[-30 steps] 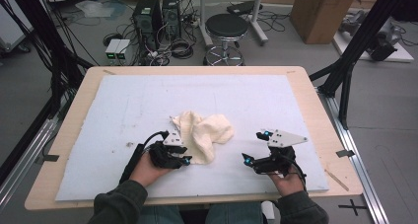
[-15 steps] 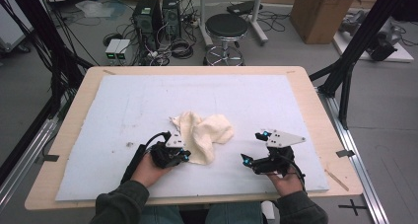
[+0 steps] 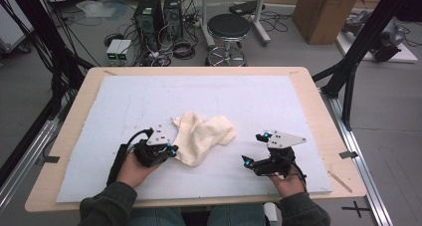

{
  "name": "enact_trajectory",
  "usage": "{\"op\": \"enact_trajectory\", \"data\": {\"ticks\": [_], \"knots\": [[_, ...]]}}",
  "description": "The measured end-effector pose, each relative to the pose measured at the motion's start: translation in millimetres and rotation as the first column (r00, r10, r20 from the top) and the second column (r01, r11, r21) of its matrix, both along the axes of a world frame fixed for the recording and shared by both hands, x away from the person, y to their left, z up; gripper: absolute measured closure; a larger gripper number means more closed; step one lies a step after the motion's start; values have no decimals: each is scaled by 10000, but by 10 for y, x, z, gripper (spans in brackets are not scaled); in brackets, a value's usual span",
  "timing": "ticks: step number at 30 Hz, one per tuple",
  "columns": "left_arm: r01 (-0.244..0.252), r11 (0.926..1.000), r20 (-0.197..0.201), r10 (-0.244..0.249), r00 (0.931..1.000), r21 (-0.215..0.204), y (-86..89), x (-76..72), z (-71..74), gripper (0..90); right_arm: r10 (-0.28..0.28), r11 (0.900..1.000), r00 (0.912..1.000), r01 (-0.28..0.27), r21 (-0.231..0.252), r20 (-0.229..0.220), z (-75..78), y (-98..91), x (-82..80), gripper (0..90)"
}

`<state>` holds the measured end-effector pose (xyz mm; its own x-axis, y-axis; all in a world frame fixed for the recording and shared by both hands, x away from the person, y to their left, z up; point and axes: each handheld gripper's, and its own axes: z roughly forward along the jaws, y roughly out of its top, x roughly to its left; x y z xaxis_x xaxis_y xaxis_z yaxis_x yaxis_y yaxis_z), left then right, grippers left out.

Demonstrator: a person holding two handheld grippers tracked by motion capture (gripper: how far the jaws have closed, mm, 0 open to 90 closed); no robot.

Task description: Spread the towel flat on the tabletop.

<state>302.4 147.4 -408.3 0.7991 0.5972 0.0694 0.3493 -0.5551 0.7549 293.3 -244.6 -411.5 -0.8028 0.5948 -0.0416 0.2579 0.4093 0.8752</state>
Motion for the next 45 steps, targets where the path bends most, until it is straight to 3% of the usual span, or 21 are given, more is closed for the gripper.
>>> {"op": "enact_trajectory", "data": {"ticks": [9, 15, 16, 19, 24, 26, 31, 35, 41, 45], "knots": [[-569, 9984, 372, 569, 9977, -23, 308, -107, 112, 886, 454, 9990, 9987, -454, 26, -250, -3, 124, 54, 125], [-953, 9952, 469, 963, 9942, -225, 432, -133, 101, 885, 1079, 9935, 9938, -1087, -333, -256, -19, 263, 126, 310], [-1021, 9946, 544, 1031, 9932, -203, 442, -130, 94, 885, 1198, 9920, 9922, -1209, -356, -335, -29, 294, 144, 380], [-1277, 9911, 536, 1296, 9901, -375, 467, -97, 52, 885, 1661, 9828, 9851, -1690, -748, -434, -62, 410, 213, 499], [-1803, 9829, 472, 1820, 9822, -374, 477, -5, -32, 885, 2026, 9701, 9773, -2090, -1234, -624, -106, 630, 382, 577], [-2040, 9778, 419, 2061, 9776, -487, 492, 36, -60, 884, 1933, 9731, 9785, -2005, -1135, -714, -112, 674, 467, 614], [-2077, 9777, 219, 2085, 9778, -313, 476, 133, -149, 883, 1451, 9751, 9842, -1596, -1539, -1017, -207, 725, 683, 650], [-2004, 9793, 208, 2010, 9794, -268, 448, 173, -177, 882, 1304, 9723, 9806, -1553, -1746, -1460, -310, 748, 790, 684], [-1808, 9830, 155, 1813, 9833, -308, 408, 178, -195, 880, 1643, 9718, 9738, -1872, -1435, -1574, -340, 754, 834, 858], [-1703, 9849, 174, 1709, 9851, -320, 394, 157, -190, 880, 1754, 9718, 9684, -1991, -1261, -1775, -339, 737, 844, 887]]}}
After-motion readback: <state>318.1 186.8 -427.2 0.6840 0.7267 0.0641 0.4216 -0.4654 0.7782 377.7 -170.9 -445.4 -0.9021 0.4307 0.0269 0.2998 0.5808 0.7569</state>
